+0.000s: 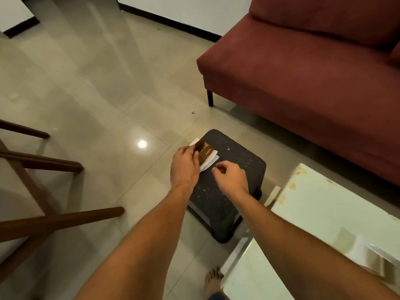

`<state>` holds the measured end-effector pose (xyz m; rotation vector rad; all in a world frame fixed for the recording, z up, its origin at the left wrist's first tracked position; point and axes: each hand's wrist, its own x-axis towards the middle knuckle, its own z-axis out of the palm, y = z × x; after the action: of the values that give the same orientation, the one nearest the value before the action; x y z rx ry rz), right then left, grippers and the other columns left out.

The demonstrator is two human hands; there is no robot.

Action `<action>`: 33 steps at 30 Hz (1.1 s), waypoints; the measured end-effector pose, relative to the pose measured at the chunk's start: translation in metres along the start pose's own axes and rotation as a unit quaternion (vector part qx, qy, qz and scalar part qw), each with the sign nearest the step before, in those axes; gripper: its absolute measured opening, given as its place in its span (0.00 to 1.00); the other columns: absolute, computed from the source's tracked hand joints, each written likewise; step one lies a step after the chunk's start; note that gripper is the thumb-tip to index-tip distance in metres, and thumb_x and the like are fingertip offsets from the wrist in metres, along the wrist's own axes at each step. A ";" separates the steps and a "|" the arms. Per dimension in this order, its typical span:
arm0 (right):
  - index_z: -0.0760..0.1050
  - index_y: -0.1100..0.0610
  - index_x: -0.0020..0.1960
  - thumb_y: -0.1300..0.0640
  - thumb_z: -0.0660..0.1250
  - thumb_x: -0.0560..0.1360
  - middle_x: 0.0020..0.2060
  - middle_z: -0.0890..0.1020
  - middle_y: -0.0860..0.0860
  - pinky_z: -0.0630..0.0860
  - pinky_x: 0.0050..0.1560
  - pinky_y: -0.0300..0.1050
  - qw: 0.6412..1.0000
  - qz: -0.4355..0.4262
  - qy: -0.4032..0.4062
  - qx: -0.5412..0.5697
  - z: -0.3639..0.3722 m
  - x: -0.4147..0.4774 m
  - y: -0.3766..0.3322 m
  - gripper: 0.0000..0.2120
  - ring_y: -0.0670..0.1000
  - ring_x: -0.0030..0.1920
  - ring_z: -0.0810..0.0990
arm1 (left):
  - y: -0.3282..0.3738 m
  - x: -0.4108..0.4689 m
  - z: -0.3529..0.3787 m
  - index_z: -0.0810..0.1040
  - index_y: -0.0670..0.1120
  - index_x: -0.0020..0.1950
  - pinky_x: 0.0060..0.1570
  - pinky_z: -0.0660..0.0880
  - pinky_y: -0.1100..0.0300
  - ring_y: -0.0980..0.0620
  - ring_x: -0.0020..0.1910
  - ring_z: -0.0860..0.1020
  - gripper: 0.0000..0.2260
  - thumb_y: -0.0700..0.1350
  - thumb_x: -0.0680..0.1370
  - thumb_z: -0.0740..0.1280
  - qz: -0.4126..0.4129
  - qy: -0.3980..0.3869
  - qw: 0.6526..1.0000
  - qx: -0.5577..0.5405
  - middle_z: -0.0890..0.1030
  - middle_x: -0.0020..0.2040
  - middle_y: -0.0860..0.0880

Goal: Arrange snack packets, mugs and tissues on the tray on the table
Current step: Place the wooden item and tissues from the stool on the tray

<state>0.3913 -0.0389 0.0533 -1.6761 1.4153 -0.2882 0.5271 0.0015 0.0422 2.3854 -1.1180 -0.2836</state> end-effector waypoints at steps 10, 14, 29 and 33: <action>0.84 0.51 0.47 0.43 0.66 0.78 0.42 0.85 0.50 0.82 0.50 0.53 0.994 0.085 0.065 -0.028 0.065 0.067 -0.044 0.13 0.53 0.46 0.83 | -0.046 0.067 0.024 0.82 0.51 0.59 0.49 0.78 0.55 0.47 0.49 0.82 0.13 0.53 0.83 0.61 -0.049 -0.067 0.997 -0.010 0.84 0.50 0.49; 0.84 0.53 0.46 0.45 0.67 0.78 0.42 0.86 0.51 0.82 0.48 0.50 0.990 0.116 0.068 -0.037 0.075 0.077 -0.046 0.13 0.53 0.44 0.84 | -0.054 0.073 0.031 0.82 0.52 0.59 0.50 0.81 0.52 0.50 0.44 0.82 0.13 0.54 0.83 0.60 -0.032 -0.109 0.994 -0.002 0.85 0.47 0.50; 0.82 0.53 0.38 0.49 0.65 0.78 0.33 0.83 0.50 0.77 0.34 0.42 0.991 0.095 0.089 -0.030 0.020 0.048 -0.054 0.14 0.49 0.36 0.82 | -0.022 0.041 0.006 0.84 0.48 0.56 0.44 0.81 0.54 0.51 0.39 0.81 0.16 0.54 0.84 0.60 0.138 -0.027 0.989 0.040 0.84 0.46 0.48; 0.81 0.53 0.36 0.49 0.66 0.78 0.31 0.81 0.47 0.67 0.29 0.37 0.987 0.093 0.128 -0.019 -0.043 0.020 -0.022 0.15 0.45 0.33 0.79 | 0.042 0.011 0.014 0.85 0.47 0.54 0.42 0.77 0.61 0.53 0.39 0.80 0.13 0.52 0.83 0.63 0.194 -0.033 0.980 -0.003 0.84 0.44 0.48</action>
<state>0.3837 -0.0784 0.0867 -1.5661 1.7652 -0.3829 0.5013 -0.0350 0.0518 2.1051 -1.5765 -0.2308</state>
